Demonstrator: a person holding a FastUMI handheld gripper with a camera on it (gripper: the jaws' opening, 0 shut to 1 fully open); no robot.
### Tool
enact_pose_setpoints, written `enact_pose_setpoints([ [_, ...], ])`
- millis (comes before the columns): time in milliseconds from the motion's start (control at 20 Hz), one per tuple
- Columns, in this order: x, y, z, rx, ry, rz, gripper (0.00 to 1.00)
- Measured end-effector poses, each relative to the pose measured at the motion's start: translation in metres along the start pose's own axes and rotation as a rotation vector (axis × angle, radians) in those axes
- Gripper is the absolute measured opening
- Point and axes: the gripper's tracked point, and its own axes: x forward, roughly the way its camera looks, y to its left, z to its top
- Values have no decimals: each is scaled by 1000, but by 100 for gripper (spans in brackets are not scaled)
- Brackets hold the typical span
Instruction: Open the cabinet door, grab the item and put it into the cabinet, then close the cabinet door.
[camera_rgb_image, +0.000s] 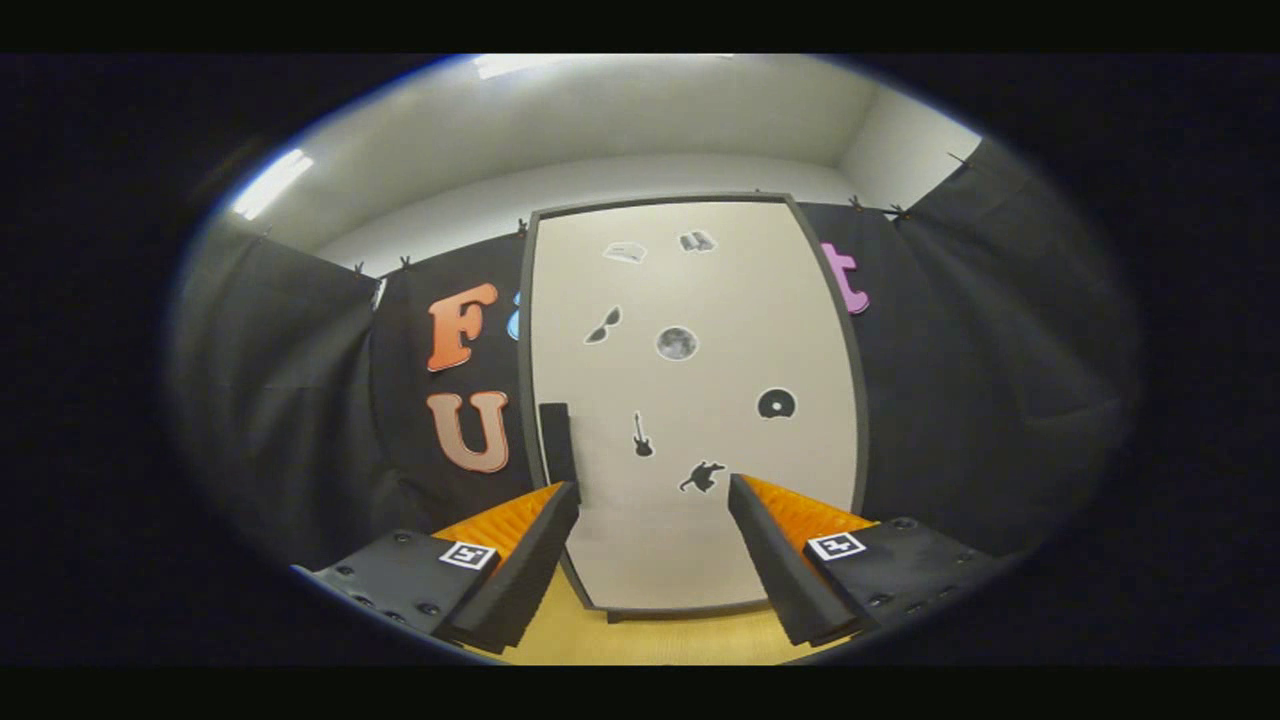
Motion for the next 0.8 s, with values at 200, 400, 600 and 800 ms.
enact_pose_setpoints([
  [200,57,36,-6,-7,40,61,97],
  [400,102,54,-23,-29,78,63,98],
  [600,128,60,-31,-63,95,36,98],
  [800,149,64,-42,-88,119,12,96],
])
